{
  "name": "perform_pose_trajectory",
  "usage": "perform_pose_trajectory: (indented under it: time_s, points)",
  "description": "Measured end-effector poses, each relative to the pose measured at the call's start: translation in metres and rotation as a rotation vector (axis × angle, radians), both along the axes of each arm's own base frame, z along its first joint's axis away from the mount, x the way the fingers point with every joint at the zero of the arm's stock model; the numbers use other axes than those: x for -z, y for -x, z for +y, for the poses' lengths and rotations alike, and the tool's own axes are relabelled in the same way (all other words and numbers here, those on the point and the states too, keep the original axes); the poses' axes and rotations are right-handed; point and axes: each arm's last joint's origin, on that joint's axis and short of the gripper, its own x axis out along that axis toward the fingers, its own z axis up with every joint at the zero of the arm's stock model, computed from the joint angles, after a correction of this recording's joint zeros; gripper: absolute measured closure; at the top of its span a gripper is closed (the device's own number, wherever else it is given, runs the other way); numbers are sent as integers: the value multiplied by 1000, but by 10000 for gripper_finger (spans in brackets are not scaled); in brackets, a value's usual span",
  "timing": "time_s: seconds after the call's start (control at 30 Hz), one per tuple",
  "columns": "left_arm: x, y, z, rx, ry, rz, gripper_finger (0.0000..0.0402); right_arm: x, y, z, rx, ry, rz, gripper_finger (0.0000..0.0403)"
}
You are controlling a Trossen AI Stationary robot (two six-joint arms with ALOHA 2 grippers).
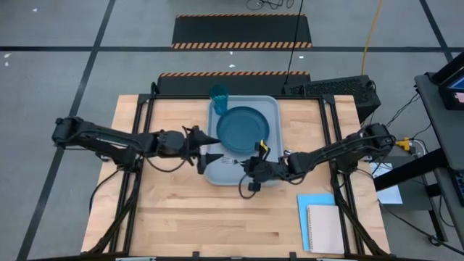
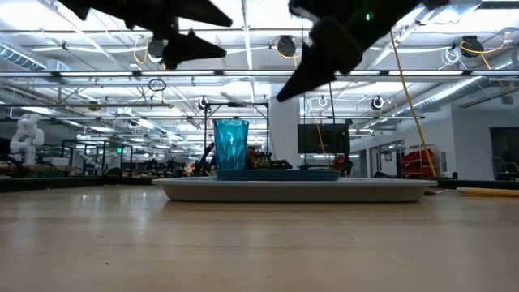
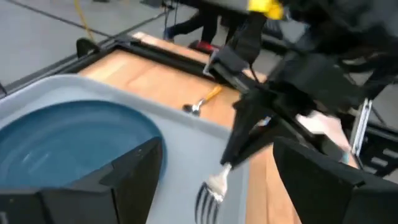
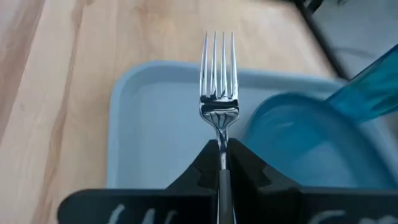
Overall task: Pick and place plate/cup/fork/spoon on tray
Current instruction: Put the orange fork on the gray serving tray to the left of the blue plate
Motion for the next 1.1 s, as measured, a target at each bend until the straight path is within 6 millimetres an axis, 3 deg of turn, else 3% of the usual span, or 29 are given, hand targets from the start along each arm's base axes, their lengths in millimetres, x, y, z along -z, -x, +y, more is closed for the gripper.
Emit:
perform_pose_trajectory:
  time_s: [0.2, 0.37, 0.73, 1.1]
  points:
    - [-11, 21, -1, 12, -5, 32, 117, 24, 3, -24, -19, -176, -66, 401]
    - [-12, 25, -5, 37, -30, 38, 139, 39, 5, -37, -35, -231, -121, 401]
    - [-12, 25, -8, 3, -90, 44, 184, 76, -7, -53, -54, -243, -55, 398]
    - [-12, 26, -15, 27, -80, 43, 231, 92, -14, -57, -101, -241, 3, 396]
